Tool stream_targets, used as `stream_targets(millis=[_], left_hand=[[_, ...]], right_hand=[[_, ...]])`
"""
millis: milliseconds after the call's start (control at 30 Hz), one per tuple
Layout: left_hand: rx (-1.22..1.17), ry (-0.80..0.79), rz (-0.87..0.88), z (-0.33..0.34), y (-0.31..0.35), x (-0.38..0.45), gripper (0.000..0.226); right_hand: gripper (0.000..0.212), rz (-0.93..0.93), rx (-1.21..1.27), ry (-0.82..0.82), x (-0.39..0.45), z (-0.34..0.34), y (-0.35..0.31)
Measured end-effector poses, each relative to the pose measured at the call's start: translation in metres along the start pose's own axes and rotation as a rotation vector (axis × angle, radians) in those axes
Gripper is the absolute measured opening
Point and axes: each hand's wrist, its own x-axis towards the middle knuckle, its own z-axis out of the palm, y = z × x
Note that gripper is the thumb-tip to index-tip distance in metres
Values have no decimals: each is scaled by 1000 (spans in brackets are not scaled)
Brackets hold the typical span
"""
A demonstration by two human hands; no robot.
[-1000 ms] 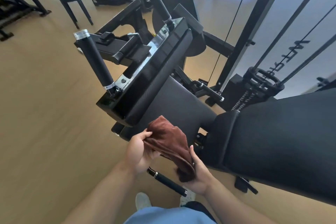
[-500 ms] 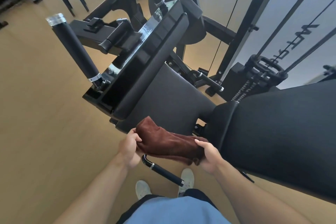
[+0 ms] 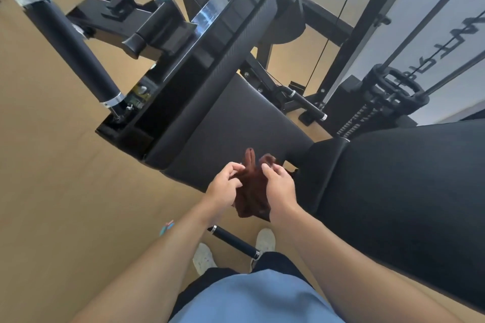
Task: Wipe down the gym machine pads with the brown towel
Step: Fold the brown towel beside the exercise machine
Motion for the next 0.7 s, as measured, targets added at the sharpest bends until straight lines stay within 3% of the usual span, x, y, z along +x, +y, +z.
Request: stream_targets(millis=[33,167,267,300,367,433,500,567,633,700], left_hand=[[-50,-18,-8,1,3,-2,19],[-305,-76,-73,-10,3,-6,57],[-402,-51,-128,-18,-7,-5,41],[-444,-44,-143,-20,-11,-4,36],[-533,-77,-167,-23,-17,-1,37],[-587,-111,-183,-26,-21,-2,37],[-587,-135,-202,-31,-26,-3,38],[-551,-145,-220,-35,-33,-4,41],[-468,-104,-245,-39,-40,-5,42],[-365,-68,-268,-45,-48,-6,41]], right_hand=[[9,-6,-13,-86,-10,5,-9],[25,-17,-155,-365,-25,0,-34],[26,-120,-159,-490,-33,-13,-42],[24,-181,-146,-443,-35,-15,-40],[21,-279,-179,-158,-28,-18,-24],[40,-162,-153,38,-21,-20,-4],[65,134,-60,-106,-19,-19,16],[56,329,27,-314,-26,-16,28],[39,314,146,-305,-26,-8,42],[22,123,75,-176,-21,1,60]])
